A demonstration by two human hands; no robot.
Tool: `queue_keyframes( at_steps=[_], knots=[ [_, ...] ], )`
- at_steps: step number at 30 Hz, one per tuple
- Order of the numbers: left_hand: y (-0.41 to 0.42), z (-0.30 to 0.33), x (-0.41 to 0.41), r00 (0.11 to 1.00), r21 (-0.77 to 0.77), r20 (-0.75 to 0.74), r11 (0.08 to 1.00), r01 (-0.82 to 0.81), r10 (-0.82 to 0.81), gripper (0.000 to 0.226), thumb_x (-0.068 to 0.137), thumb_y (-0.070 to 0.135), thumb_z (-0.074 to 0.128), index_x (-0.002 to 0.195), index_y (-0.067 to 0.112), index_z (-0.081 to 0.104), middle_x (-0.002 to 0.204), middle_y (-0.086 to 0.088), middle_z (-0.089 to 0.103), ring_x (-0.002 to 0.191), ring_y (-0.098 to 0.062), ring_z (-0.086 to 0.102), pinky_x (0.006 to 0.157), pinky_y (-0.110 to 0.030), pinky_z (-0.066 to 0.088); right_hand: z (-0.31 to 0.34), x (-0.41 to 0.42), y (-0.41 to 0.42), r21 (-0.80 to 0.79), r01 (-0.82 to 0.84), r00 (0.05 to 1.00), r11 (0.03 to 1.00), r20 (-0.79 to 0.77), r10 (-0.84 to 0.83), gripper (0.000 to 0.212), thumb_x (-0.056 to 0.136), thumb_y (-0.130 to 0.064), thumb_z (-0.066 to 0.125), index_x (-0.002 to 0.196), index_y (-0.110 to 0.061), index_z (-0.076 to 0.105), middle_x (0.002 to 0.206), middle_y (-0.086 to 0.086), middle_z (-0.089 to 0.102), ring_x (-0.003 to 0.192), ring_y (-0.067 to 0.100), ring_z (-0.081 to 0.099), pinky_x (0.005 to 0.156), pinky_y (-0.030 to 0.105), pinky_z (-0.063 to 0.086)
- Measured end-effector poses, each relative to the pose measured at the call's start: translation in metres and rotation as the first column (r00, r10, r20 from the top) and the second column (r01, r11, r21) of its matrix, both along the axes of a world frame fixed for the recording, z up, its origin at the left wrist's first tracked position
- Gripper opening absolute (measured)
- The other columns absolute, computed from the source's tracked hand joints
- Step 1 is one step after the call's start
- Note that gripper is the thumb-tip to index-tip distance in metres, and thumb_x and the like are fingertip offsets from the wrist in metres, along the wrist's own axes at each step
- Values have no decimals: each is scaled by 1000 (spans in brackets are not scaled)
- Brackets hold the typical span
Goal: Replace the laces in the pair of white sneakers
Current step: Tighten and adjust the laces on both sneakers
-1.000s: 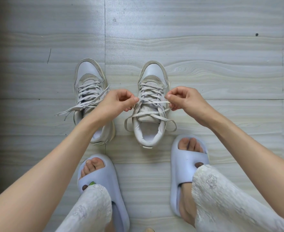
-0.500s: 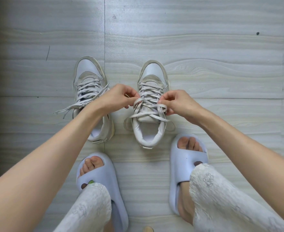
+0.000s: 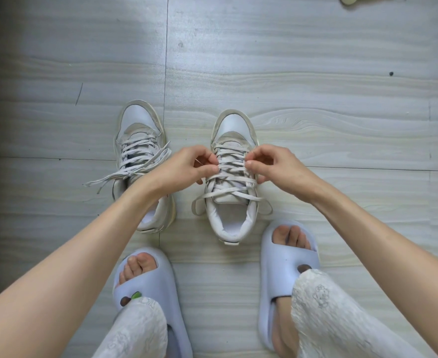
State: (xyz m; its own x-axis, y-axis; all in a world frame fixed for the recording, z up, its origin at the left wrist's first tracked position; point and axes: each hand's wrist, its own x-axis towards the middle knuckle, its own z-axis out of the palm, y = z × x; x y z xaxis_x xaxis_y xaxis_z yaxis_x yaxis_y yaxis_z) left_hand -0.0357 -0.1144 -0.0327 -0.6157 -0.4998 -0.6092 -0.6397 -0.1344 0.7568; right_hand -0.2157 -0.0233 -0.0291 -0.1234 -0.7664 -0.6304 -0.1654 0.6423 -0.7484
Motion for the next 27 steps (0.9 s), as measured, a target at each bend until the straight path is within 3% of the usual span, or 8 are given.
queue_keyframes(
  at_steps=[3,8,11,13,15,19,24,27],
  knots=[
    [3,-1,0,1000,37,6,999,-21,21,11,88,13,62,80,18,57,71,5,55,50,7,50,55,-8,43,-4,0,6,52,-32,999,998,41,30,9,88,-7,61,83,-15,60,77,5,56,72,13,50,61,19,45],
    [-4,-4,2,997,41,43,997,63,-65,16,91,15,57,76,18,53,72,6,53,55,7,50,59,-12,44,-3,1,7,45,-57,998,997,-7,57,15,88,-11,61,75,-17,59,72,-2,55,67,9,47,69,23,42],
    [-11,1,0,988,-16,47,989,146,-145,19,92,15,56,75,21,51,72,8,57,62,5,50,60,-9,40,-3,-1,6,45,-94,995,995,-18,95,14,90,-13,58,77,-18,58,73,-6,56,66,7,48,74,26,42],
    [-15,3,-3,983,-68,58,981,179,-175,18,91,16,58,75,22,54,69,13,57,56,8,48,57,-5,37,-3,-3,3,45,-109,994,993,-24,110,15,91,-13,57,77,-18,58,72,-5,58,70,12,49,73,29,43],
    [-17,2,-5,991,-65,44,989,130,-127,13,92,16,57,80,19,59,70,11,61,56,9,51,56,-6,39,-4,-5,0,32,-81,996,996,-22,82,17,92,-12,55,76,-18,57,72,-2,58,73,15,51,69,30,45],
    [-16,-7,-5,999,-87,52,996,2,3,9,92,10,55,88,14,62,73,4,64,60,3,58,54,-11,44,-11,-3,-2,19,141,990,990,28,-141,18,92,-10,55,75,-15,56,69,1,58,64,12,54,59,21,48],
    [-9,-13,-7,996,-143,83,990,-5,17,6,88,12,62,83,14,66,71,4,61,53,7,50,53,-7,41,-17,0,-1,32,123,992,992,18,-123,18,86,-2,61,75,-16,58,67,3,54,57,7,50,52,14,45],
    [-9,-13,-7,995,-162,97,985,52,-37,14,90,14,58,77,19,62,71,7,60,60,-2,51,57,-14,39,-20,1,0,20,76,995,997,-60,-74,21,87,-3,60,71,-17,58,65,2,55,58,11,49,57,22,46]
  ],
)
